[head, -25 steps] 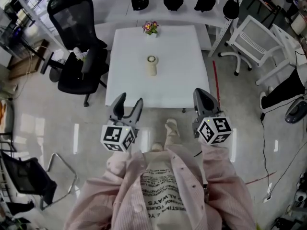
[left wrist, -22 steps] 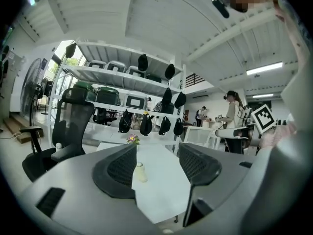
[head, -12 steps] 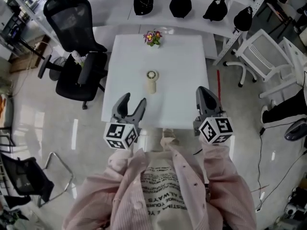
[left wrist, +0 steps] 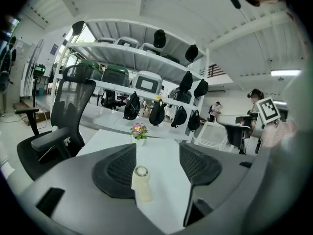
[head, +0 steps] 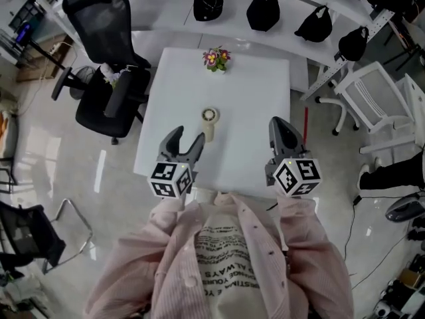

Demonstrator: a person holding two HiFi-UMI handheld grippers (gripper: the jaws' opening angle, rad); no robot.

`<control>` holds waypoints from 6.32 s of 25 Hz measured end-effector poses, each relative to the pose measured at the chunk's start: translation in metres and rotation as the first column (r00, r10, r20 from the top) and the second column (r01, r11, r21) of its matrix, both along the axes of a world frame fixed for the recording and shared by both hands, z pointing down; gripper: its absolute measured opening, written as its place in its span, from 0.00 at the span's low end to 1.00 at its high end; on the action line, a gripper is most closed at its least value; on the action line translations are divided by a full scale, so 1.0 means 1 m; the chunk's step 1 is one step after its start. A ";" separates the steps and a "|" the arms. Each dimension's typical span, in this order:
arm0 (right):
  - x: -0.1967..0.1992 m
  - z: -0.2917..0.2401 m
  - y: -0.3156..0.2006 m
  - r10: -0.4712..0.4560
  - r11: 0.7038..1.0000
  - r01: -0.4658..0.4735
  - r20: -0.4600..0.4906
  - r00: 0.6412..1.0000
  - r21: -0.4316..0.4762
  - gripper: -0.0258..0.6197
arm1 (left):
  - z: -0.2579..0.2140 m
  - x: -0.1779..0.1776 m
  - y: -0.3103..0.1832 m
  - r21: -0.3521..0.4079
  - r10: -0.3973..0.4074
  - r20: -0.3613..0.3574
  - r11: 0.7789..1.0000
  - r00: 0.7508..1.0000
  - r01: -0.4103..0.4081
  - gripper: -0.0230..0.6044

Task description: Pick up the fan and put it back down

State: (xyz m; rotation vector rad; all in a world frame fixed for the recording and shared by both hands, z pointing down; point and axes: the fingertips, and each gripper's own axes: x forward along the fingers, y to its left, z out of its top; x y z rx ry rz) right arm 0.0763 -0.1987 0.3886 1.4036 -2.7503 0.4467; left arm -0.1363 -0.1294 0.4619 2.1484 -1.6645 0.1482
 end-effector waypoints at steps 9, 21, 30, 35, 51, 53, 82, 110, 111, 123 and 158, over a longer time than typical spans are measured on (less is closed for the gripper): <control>-0.018 0.018 -0.040 -0.096 0.995 0.095 -0.012 0.995 -0.027 0.04 | 0.055 0.007 -0.041 -0.146 -0.040 0.001 0.988 0.999 0.039 0.44; -0.042 0.067 -0.062 -0.196 0.973 0.191 -0.028 0.980 -0.127 0.04 | 0.137 0.017 -0.071 -0.382 -0.014 0.051 0.923 0.999 0.032 0.44; -0.049 0.104 -0.074 -0.168 0.966 0.163 -0.005 0.986 -0.202 0.04 | 0.198 0.016 -0.083 -0.556 0.000 0.055 0.830 0.998 0.031 0.44; -0.050 0.117 -0.084 -0.139 0.966 0.136 0.002 0.990 -0.220 0.04 | 0.218 0.020 -0.084 -0.620 0.013 0.058 0.784 0.998 0.026 0.44; -0.045 0.143 -0.081 -0.113 0.955 0.101 -0.026 0.993 -0.279 0.04 | 0.235 0.019 -0.086 -0.694 0.123 0.242 0.715 0.962 0.084 0.34; -0.044 0.144 -0.081 -0.110 0.955 0.097 -0.030 0.993 -0.279 0.04 | 0.235 0.018 -0.086 -0.693 0.137 0.260 0.716 0.956 0.086 0.34; -0.022 0.112 -0.072 -0.059 0.976 0.048 -0.045 0.997 -0.214 0.04 | 0.145 0.026 -0.099 -0.435 0.079 0.147 0.900 0.986 -0.007 0.33; -0.009 -0.010 -0.053 -0.034 0.999 0.033 0.021 0.999 0.027 0.04 | -0.049 -0.027 -0.059 0.051 -0.088 0.043 0.995 0.995 0.086 0.33; -0.007 -0.011 -0.053 -0.030 0.999 0.029 0.021 0.999 0.030 0.04 | -0.055 -0.029 -0.056 0.069 -0.095 0.038 0.993 0.995 0.092 0.33; 0.007 -0.017 -0.036 -0.009 0.999 0.007 0.026 1.000 0.051 0.04 | -0.101 -0.041 -0.036 0.214 -0.136 0.033 0.969 0.990 0.126 0.33; 0.029 0.030 -0.030 0.011 0.998 -0.013 -0.046 0.999 -0.057 0.04 | 0.033 0.028 -0.090 -0.113 0.097 0.032 0.989 0.995 -0.093 0.33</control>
